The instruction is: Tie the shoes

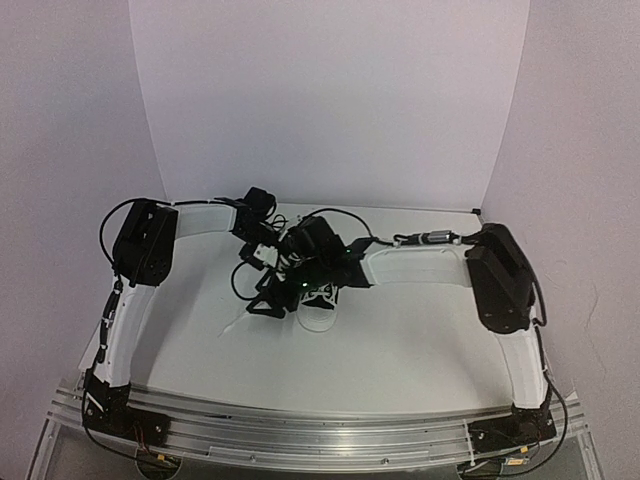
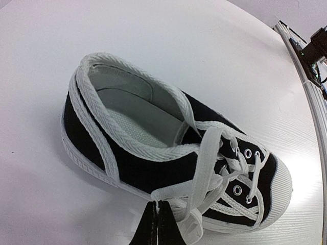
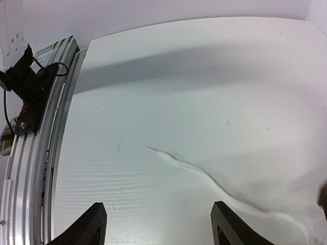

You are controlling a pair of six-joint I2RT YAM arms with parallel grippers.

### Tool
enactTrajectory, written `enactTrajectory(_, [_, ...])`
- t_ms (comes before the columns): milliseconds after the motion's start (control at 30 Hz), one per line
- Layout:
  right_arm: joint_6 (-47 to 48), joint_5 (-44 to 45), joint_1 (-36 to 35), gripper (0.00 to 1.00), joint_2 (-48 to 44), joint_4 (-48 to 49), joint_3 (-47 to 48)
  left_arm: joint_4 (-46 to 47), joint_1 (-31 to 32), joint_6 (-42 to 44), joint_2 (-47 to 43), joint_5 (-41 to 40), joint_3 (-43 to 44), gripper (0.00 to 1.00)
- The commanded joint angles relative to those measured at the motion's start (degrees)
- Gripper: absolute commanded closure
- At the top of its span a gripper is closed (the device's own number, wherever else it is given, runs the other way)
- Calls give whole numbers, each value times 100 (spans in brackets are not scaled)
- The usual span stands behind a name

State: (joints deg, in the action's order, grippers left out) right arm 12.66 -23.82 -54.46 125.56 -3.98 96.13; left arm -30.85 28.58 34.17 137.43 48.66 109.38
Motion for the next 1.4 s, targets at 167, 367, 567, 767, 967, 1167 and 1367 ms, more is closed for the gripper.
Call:
enactTrajectory(167, [1299, -116, -186, 17, 1555, -760, 1649, 83, 16, -2, -110, -4, 144, 100])
enactTrajectory(367, [1074, -172, -188, 12, 2383, -919, 2708, -43, 16, 99, -28, -7, 236, 100])
enactTrajectory(567, [1112, -106, -189, 11, 2776, -934, 3271, -102, 18, 160, -1, -2, 248, 100])
enactTrajectory(767, [1227, 280, -146, 18, 3017, -1430, 3541, -158, 22, 178, 82, -33, 385, 100])
enactTrajectory(967, [1401, 811, -191, 35, 2929, -2318, 3408, -238, 16, 311, 75, -113, 420, 100])
enactTrajectory(1167, [1402, 880, -258, 99, 2805, -2740, 3245, -261, 16, 327, 74, -150, 438, 100])
enactTrajectory(1367, [565, 718, -248, 100, 2089, -2369, 2968, -404, 18, 325, 13, -542, 511, 100])
